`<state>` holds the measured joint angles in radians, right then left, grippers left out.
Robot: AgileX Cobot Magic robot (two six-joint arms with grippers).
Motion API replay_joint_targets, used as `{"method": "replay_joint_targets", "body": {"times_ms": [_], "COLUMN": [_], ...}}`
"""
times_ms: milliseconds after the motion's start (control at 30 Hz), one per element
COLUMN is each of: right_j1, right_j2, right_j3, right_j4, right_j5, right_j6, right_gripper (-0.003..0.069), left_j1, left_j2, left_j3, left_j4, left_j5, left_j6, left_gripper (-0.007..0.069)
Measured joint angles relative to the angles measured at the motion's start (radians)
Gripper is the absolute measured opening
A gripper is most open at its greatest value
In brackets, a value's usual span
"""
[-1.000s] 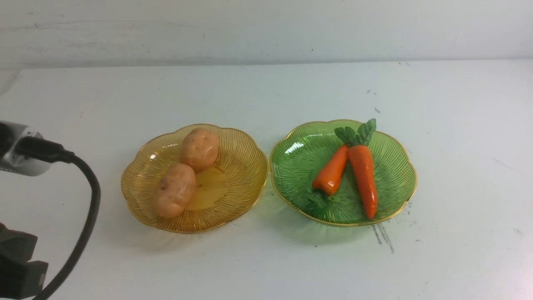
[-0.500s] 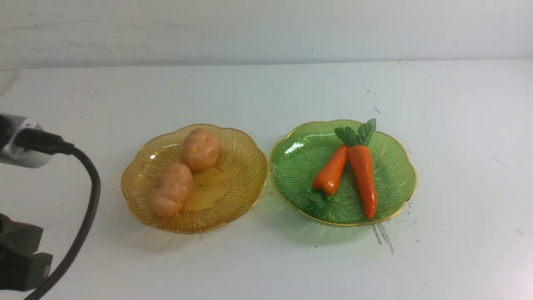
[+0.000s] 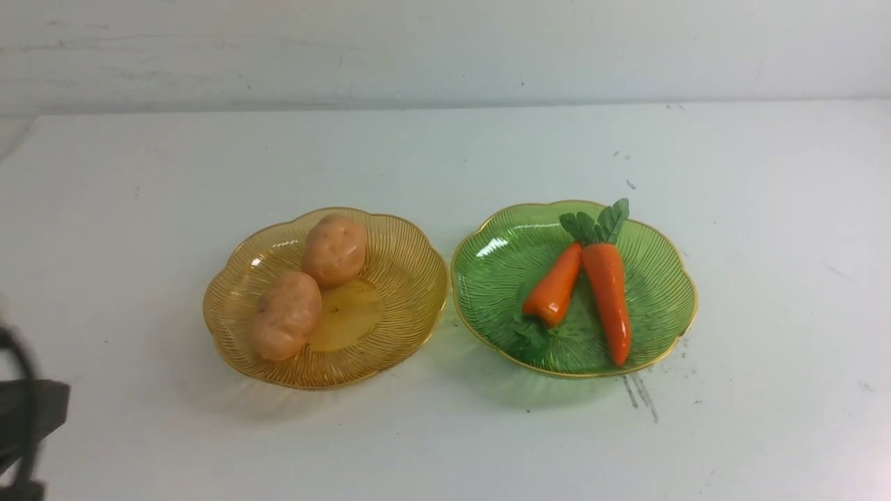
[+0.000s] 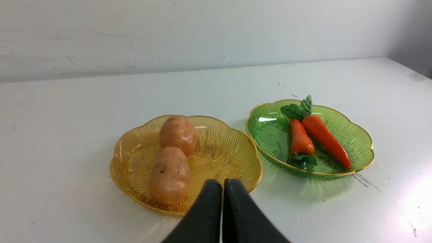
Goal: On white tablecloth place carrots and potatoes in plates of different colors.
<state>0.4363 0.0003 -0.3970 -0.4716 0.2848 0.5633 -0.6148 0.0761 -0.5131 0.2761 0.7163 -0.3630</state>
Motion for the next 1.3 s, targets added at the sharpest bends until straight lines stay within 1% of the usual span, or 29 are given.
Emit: {"method": "replay_joint_targets", "body": {"times_ms": [33,100,200,233,267,333,367,400,533,600,833,1300], "right_j1": [0.000,0.000,0.000,0.000,0.000,0.000,0.000,0.000,0.000,0.000,0.000,0.000], "right_j2": [0.000,0.000,0.000,0.000,0.000,0.000,0.000,0.000,0.000,0.000,0.000,0.000], "right_j3": [0.000,0.000,0.000,0.000,0.000,0.001,0.001,0.001,0.001,0.001,0.001,0.001], "right_j4": [0.000,0.000,0.000,0.000,0.000,0.000,0.000,0.000,0.000,0.000,0.000,0.000], "right_j5": [0.000,0.000,0.000,0.000,0.000,0.000,0.000,-0.001,0.000,0.000,0.000,0.000], "right_j6": [0.000,0.000,0.000,0.000,0.000,0.000,0.000,0.000,0.000,0.000,0.000,0.000], "right_gripper": [-0.0015,-0.0015,-0.0015,-0.0015,-0.0015,-0.0015,-0.0015,-0.0015,-0.0015,-0.0015,-0.0015,-0.0015], "left_j1": [0.012,0.072,0.157,0.192,0.219,0.293,0.356,0.373,0.495,0.526,0.543,0.543], "left_j2": [-0.009,-0.030,-0.055,-0.066,-0.073,-0.086,-0.088,-0.089,-0.089,-0.089,-0.090,-0.090], "left_j3": [0.024,0.108,0.190,0.233,0.250,0.317,0.372,0.395,0.505,0.535,0.541,0.541], "left_j4": [-0.012,-0.080,-0.173,-0.209,-0.236,-0.305,-0.353,-0.364,-0.406,-0.406,-0.366,-0.355], "left_j5": [-0.034,-0.135,-0.219,-0.261,-0.277,-0.344,-0.393,-0.412,-0.462,-0.460,-0.347,-0.346], "left_j6": [0.031,0.153,0.270,0.329,0.352,0.434,0.488,0.505,0.550,0.558,0.561,0.562], "left_gripper": [-0.0003,-0.0003,-0.0003,-0.0003,-0.0003,-0.0003,-0.0003,-0.0003,-0.0003,-0.0003,-0.0003,-0.0003]}}
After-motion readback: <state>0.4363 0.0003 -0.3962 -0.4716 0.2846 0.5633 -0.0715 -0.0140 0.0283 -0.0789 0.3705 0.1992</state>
